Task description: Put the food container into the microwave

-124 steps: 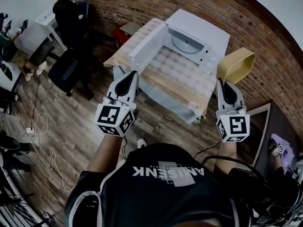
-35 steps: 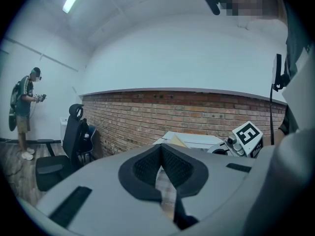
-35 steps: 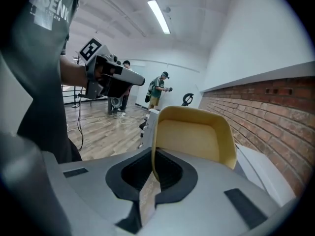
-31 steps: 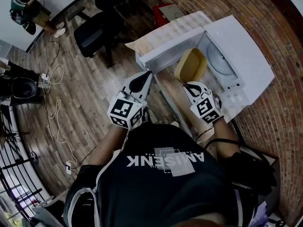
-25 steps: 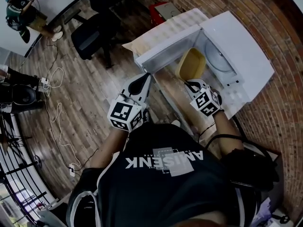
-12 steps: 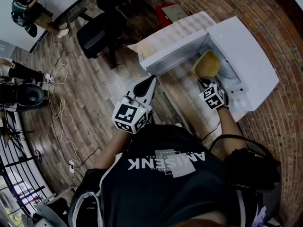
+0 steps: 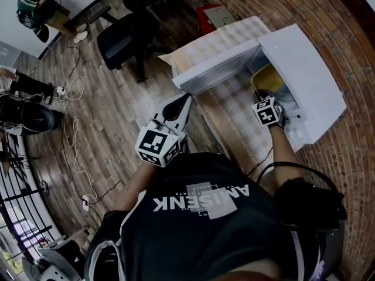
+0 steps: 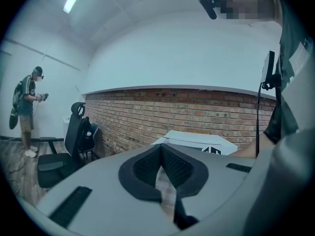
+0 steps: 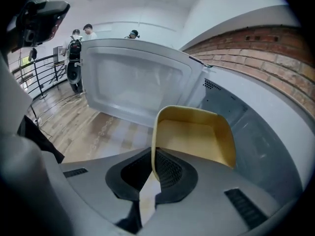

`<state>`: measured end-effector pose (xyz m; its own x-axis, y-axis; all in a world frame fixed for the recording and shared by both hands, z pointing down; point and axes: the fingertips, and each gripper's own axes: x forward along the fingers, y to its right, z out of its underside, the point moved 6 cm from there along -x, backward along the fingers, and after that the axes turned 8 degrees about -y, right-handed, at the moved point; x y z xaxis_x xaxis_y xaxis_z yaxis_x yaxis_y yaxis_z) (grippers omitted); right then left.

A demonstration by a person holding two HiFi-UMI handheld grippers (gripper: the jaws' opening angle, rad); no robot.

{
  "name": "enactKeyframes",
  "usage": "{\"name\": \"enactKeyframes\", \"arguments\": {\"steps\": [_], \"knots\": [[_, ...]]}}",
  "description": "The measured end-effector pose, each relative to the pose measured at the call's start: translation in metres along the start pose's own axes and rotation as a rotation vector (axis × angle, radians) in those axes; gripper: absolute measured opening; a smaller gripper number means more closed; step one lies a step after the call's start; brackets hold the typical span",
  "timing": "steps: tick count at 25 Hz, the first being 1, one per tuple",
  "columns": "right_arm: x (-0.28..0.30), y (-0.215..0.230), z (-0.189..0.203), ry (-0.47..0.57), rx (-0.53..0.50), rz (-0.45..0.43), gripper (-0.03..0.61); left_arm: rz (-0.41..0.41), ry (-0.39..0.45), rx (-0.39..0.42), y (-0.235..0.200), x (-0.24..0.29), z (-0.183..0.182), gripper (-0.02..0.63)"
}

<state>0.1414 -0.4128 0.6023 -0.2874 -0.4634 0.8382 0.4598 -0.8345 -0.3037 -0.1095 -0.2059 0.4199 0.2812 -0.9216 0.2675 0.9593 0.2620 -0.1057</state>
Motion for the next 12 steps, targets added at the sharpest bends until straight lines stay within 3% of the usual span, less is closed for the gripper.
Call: {"name": "enactKeyframes", "arguments": {"steps": [12], "knots": [[0.025, 0.046, 0.008, -0.050, 0.087, 0.127, 0.046, -0.070, -0.009, -0.007, -0.011, -0.002, 0.000, 0.011]]}}
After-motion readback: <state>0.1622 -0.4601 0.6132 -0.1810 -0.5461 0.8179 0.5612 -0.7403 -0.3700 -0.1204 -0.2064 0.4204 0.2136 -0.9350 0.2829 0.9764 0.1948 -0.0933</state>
